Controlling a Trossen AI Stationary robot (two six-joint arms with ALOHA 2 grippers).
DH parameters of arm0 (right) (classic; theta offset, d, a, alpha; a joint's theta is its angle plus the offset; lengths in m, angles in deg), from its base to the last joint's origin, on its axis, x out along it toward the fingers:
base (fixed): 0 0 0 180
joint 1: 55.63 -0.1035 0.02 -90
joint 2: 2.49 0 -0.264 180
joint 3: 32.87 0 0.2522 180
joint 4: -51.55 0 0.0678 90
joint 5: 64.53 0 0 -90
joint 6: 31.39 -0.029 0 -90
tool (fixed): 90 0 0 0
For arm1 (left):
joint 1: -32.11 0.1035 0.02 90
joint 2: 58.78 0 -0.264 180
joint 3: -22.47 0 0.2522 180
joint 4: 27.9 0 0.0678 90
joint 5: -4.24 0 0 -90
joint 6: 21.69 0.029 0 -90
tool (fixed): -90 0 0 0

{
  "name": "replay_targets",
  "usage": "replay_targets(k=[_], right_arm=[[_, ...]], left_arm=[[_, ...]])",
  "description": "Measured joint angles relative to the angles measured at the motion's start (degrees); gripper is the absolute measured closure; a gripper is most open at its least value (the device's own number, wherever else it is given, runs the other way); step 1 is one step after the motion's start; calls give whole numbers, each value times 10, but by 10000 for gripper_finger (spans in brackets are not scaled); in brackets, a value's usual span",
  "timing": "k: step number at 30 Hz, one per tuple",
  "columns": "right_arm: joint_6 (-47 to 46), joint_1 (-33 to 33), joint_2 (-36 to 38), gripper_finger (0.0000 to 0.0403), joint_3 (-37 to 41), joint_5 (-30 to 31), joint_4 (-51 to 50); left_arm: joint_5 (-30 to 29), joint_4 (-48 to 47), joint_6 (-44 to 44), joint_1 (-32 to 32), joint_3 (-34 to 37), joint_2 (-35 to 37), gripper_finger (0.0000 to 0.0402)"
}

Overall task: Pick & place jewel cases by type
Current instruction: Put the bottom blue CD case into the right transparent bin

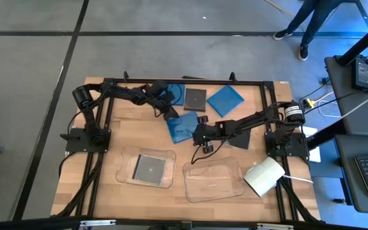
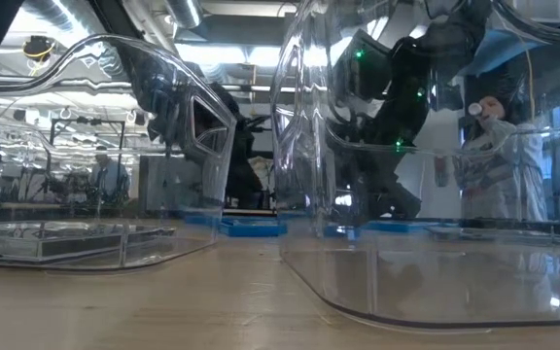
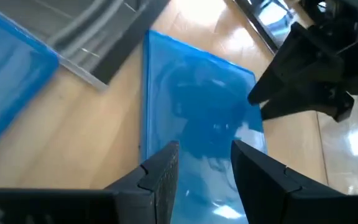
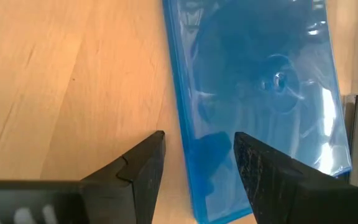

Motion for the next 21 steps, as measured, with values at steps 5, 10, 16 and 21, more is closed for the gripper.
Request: replay_targets(k=[5, 10, 16, 21], right_arm=[[1, 0, 0, 204, 0, 0, 0], [2, 0, 0, 204, 0, 0, 0], [1, 2, 0, 204, 1, 4, 2], [7, 2, 0, 204, 1, 6, 5]], left_arm=[[-94, -34, 42, 4, -3, 7, 258], [-96, -63, 57, 1, -2, 7, 258], [-96, -86, 55, -2, -3, -4, 258], [-96, -77, 55, -10, -5, -32, 258]])
